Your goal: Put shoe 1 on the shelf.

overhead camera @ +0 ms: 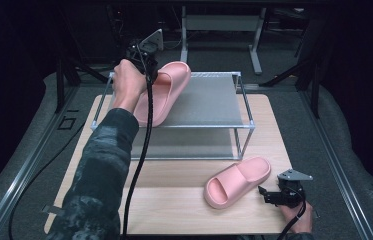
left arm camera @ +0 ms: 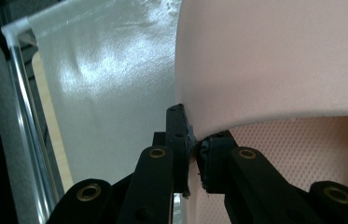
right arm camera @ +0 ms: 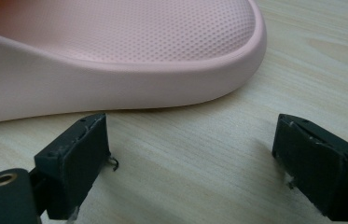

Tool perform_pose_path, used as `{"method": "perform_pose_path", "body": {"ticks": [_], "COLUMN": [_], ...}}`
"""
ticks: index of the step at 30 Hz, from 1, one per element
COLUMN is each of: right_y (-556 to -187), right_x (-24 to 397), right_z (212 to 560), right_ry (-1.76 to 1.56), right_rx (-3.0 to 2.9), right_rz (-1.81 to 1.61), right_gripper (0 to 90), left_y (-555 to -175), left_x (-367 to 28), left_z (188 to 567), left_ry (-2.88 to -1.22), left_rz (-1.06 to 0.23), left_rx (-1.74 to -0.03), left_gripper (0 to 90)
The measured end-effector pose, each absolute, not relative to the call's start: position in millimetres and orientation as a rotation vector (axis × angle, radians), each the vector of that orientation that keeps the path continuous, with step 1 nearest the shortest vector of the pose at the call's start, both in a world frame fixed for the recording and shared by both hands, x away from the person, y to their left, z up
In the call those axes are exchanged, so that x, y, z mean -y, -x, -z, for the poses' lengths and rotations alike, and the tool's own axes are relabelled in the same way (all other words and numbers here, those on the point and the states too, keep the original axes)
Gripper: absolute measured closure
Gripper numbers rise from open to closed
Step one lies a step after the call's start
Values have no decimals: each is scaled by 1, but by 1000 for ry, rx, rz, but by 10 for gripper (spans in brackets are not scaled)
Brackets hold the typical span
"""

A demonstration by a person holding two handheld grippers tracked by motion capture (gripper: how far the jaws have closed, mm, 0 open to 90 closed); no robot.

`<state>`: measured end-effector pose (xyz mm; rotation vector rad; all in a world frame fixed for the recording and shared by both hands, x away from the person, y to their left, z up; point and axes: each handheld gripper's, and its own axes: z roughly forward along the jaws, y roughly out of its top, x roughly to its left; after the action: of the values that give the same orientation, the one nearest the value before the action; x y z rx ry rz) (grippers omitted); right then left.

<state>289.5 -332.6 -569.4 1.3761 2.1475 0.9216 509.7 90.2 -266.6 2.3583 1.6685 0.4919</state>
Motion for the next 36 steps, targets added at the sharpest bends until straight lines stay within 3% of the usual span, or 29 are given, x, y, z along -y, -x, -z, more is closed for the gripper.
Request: {"method": "perform_pose_path", "body": {"ticks": [18, 36], "right_y": [-289, -289], "right_x": [332, 332], "right_z": [570, 570], "right_ry": [-1373, -1369], "right_rx": [-2143, -2140], "right_rz": [-927, -933], "right_gripper": [112, 119], "left_y": [-526, -535], "left_x": [-88, -89], "left_z": [292, 323], "left_ry": [-2156, -2046], "left_rz": [-447, -510], "left_rx": [-1900, -1946], "left_gripper": [834, 832]}}
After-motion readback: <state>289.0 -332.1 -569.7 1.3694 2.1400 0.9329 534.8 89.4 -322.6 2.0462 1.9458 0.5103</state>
